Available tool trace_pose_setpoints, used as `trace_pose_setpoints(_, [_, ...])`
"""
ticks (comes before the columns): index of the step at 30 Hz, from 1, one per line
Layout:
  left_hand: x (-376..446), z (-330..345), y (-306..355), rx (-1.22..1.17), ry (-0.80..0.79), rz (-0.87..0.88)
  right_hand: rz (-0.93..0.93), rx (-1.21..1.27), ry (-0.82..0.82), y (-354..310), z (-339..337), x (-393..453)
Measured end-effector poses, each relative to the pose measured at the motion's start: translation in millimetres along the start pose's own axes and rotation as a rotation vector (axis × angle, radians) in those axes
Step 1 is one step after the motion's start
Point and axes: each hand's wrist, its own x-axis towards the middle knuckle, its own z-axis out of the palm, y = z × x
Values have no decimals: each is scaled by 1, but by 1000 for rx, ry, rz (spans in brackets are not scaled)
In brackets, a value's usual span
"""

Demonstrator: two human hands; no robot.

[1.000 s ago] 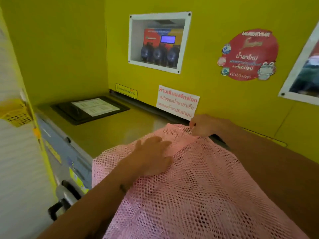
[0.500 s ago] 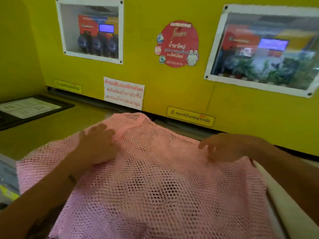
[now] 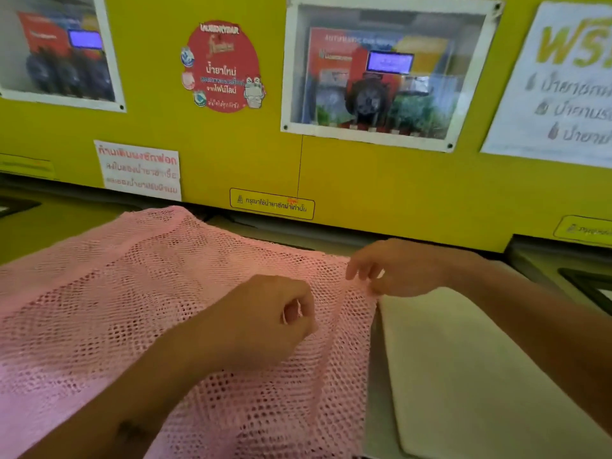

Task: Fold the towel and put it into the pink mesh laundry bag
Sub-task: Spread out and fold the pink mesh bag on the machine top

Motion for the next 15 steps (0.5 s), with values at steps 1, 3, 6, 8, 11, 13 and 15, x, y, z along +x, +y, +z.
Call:
trace_pose_setpoints(1, [-1, 6, 4, 21, -37, -20, -18, -30, -20, 3, 4, 1])
trace_pose_setpoints(3, [-1, 18, 7, 100, -79, -65, -36, -101, -49, 10, 12, 9])
trace_pose_setpoints(6, [-9, 31, 15, 154, 62, -74, -77, -147, 4, 24, 18, 23])
trace_pose_setpoints(8, [-21, 39, 30, 134, 173, -73, -100, -140, 58, 34, 20, 33])
trace_pose_setpoints(11, [-38, 52, 54, 90, 134, -153, -114, -178, 151, 41, 24, 40])
trace_pose_setpoints(13, [-45, 62, 62, 110, 83, -217, -126, -245, 289, 42, 25, 42])
trace_pose_setpoints(15, [-47, 69, 67, 164, 108, -279, -125, -291, 384, 42, 25, 44])
